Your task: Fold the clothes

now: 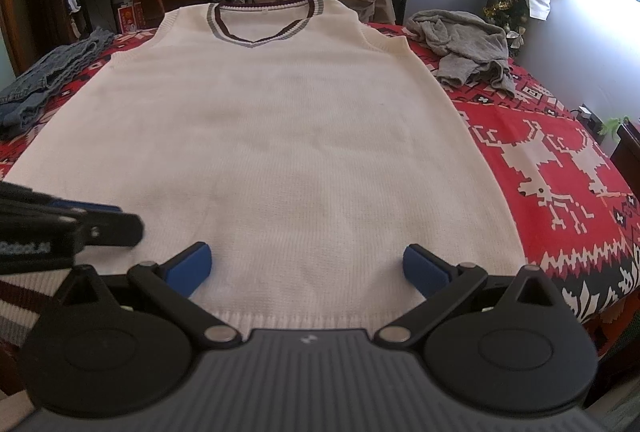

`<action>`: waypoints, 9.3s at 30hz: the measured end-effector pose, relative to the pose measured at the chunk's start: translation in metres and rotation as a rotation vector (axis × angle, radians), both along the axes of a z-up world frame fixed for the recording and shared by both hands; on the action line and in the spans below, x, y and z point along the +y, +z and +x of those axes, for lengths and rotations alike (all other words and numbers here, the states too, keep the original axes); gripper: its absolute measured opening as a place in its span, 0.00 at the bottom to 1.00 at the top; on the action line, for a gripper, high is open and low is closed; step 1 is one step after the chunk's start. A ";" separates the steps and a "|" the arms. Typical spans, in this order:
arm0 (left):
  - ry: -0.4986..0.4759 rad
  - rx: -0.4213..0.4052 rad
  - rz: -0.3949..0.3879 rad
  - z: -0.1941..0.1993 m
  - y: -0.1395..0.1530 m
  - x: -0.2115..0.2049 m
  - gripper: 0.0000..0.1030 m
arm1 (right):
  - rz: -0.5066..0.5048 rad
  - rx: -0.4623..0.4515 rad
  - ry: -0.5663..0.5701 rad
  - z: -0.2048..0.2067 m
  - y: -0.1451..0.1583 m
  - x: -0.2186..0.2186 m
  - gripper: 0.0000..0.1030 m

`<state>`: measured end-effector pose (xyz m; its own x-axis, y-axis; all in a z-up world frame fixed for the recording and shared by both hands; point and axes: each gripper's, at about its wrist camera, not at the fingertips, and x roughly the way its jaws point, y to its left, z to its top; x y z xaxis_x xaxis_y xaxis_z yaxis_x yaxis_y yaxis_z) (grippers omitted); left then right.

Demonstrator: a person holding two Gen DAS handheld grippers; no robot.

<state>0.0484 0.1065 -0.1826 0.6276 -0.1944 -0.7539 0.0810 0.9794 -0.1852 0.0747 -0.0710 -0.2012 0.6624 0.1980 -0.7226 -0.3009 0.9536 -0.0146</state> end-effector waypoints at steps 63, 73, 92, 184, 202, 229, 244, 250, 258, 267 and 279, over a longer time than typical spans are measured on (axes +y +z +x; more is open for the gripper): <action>0.168 -0.030 0.283 0.298 0.027 0.211 0.10 | 0.014 0.080 0.165 0.472 0.030 -0.008 0.19; 0.168 0.024 0.191 0.289 0.013 0.222 0.10 | -0.015 0.082 0.356 0.438 0.011 -0.001 0.19; 0.195 0.014 0.128 0.293 0.019 0.210 0.10 | 0.098 0.111 0.589 0.373 0.018 0.083 0.27; 0.099 -0.163 0.408 0.380 0.010 0.173 0.04 | -0.059 -0.073 0.208 0.475 0.034 0.019 0.00; 0.168 -0.108 0.050 0.348 0.049 0.207 0.03 | 0.006 -0.066 0.247 0.458 0.057 0.034 0.25; 0.015 -0.020 -0.026 0.399 0.014 0.135 0.05 | 0.115 0.041 0.304 0.471 0.010 0.112 0.16; 0.062 -0.071 -0.037 0.448 0.009 0.122 0.05 | 0.107 -0.031 0.339 0.498 -0.011 0.161 0.16; 0.018 -0.107 -0.064 0.405 0.039 0.138 0.05 | 0.189 -0.014 0.259 0.500 0.025 0.094 0.16; 0.047 -0.020 0.040 0.354 0.017 0.171 0.05 | 0.052 0.052 0.268 0.472 0.006 0.039 0.14; 0.104 -0.037 0.100 0.379 0.006 0.186 0.04 | 0.027 0.011 0.238 0.517 -0.016 0.081 0.15; 0.106 -0.039 0.060 0.353 0.014 0.187 0.02 | 0.108 0.099 0.257 0.480 0.020 0.044 0.02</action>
<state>0.4010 0.2939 -0.1689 0.6716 -0.0806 -0.7365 -0.0174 0.9921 -0.1244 0.5546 -0.0270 -0.1809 0.5079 0.4292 -0.7469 -0.5279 0.8402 0.1238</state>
